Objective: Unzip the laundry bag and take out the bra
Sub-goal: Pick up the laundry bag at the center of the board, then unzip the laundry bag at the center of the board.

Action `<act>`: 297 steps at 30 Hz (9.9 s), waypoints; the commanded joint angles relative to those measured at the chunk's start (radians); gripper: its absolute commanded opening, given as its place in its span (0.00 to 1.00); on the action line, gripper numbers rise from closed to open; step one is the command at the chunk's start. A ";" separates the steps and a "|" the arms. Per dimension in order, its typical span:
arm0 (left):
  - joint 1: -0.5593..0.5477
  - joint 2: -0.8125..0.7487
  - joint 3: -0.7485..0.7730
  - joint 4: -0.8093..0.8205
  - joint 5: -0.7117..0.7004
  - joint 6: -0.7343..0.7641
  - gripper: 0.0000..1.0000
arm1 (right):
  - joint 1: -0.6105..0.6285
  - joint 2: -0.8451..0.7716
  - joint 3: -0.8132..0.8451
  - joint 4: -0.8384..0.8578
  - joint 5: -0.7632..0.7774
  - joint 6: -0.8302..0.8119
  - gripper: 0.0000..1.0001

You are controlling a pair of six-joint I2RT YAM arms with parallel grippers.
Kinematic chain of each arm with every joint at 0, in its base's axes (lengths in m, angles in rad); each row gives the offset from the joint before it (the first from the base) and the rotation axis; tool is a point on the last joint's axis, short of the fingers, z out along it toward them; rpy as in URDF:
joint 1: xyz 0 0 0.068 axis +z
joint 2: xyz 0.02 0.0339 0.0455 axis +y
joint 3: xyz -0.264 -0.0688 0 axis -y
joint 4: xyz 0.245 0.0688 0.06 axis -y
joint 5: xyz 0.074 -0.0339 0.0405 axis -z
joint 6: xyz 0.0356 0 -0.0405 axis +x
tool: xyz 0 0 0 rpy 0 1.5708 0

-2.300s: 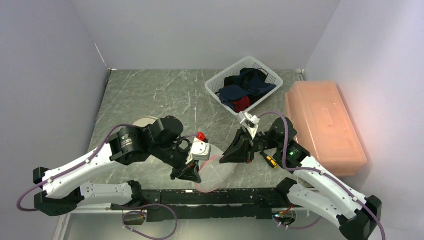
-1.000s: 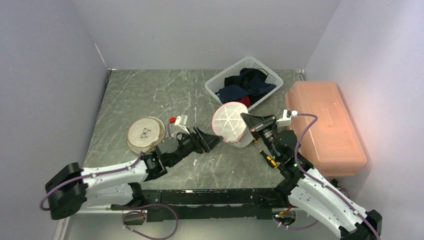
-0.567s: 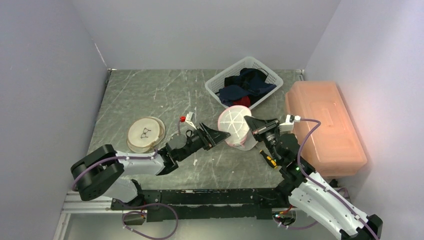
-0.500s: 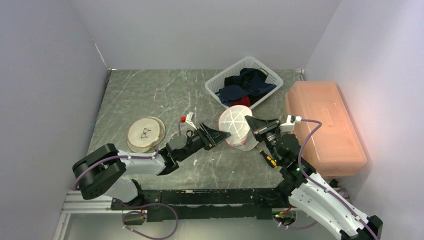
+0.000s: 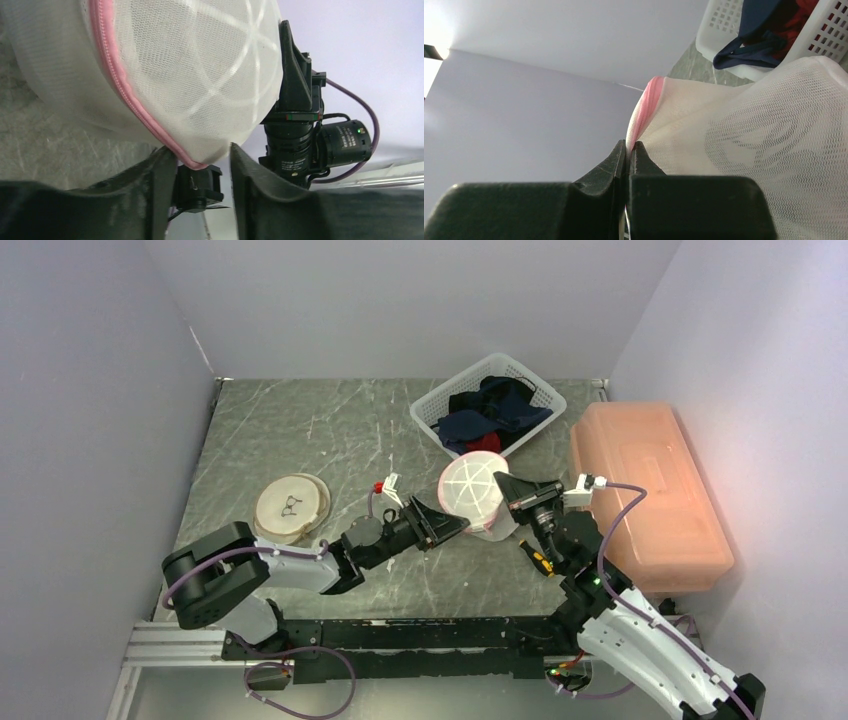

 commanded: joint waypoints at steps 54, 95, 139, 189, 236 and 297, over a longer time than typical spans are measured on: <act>0.122 -0.596 0.113 -1.004 -0.092 0.476 0.03 | 0.008 0.190 0.069 0.075 -0.757 -0.585 0.74; 0.135 -0.638 0.053 -1.053 -0.142 0.419 0.03 | 0.041 0.515 0.007 0.349 -0.900 -0.486 0.49; 0.135 -0.635 0.019 -1.015 -0.122 0.384 0.03 | 0.059 0.610 0.016 0.383 -0.938 -0.446 0.24; 0.142 -0.465 0.451 -1.356 -0.073 0.784 0.03 | 0.283 0.273 0.022 0.001 -0.168 -0.609 0.00; -0.035 -0.344 0.268 -1.325 -0.344 -0.118 0.58 | 0.403 0.373 0.020 0.001 -0.085 -0.596 0.00; 0.328 -0.357 0.098 -0.960 0.533 0.563 0.37 | 0.301 0.135 -0.078 -0.272 0.027 -0.640 0.00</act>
